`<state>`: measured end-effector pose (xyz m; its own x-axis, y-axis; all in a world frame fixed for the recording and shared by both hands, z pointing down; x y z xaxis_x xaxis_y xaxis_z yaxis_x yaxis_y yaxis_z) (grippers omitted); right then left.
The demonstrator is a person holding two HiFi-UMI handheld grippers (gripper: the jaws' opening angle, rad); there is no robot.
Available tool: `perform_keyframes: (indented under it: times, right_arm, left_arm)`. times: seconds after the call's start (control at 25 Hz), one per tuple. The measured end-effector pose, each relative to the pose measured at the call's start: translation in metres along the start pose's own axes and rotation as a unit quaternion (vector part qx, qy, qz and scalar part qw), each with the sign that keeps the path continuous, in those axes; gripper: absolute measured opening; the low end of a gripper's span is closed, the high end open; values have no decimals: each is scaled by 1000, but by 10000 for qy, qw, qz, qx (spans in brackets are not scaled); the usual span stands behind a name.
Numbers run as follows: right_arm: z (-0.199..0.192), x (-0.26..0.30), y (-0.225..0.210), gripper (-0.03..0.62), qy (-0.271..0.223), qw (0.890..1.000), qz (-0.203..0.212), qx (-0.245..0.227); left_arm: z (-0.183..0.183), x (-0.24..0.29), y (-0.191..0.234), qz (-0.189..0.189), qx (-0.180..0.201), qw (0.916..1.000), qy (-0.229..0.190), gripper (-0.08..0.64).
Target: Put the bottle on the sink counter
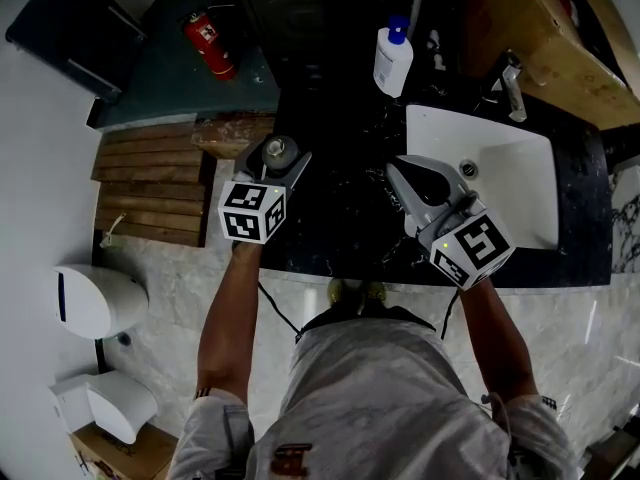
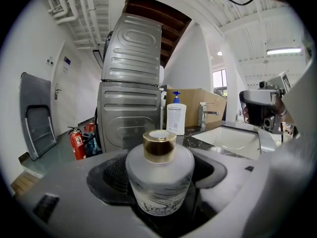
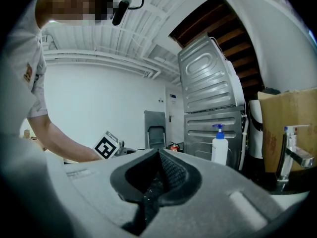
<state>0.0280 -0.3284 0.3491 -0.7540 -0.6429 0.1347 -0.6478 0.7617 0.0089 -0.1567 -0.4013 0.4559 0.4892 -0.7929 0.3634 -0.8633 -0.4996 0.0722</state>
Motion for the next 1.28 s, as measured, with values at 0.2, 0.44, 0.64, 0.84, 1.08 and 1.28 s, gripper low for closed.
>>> perform_keyframes:
  times: [0.2, 0.44, 0.64, 0.84, 1.08, 1.28]
  right_arm:
    - [-2, 2, -2, 0, 15, 10000, -4, 29]
    - [-4, 2, -6, 0, 26, 10000, -13, 64]
    - [-5, 2, -6, 0, 13, 10000, 8, 71]
    - [-6, -1, -6, 0, 23, 10000, 7, 71]
    - [-7, -6, -9, 0, 22, 10000, -24, 73]
    - [-1, -10, -12, 0, -62, 10000, -37, 56]
  left_arm:
    - [-1, 2, 0, -22, 1, 10000, 93, 328]
    - [-3, 3, -2, -80, 156, 9996, 228, 328]
    - [-4, 4, -4, -74, 253, 9992, 299, 330]
    - [-4, 2, -8, -152, 306, 9990, 282, 367]
    - [-2, -8, -9, 6, 401, 9991, 166, 389]
    - [22, -37, -8, 285, 411, 9982, -317, 402]
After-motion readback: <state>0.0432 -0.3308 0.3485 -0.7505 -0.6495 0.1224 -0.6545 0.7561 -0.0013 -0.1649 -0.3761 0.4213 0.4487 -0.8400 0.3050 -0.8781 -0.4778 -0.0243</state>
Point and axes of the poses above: the fingertips, and each gripper's own axes: x forward along the fingers, y to its left, z out of its top, the point moved 3 cm from there along -x, backward along the fingers, and after that the axes turned 2 degrees about y, right-handed, at the moved point
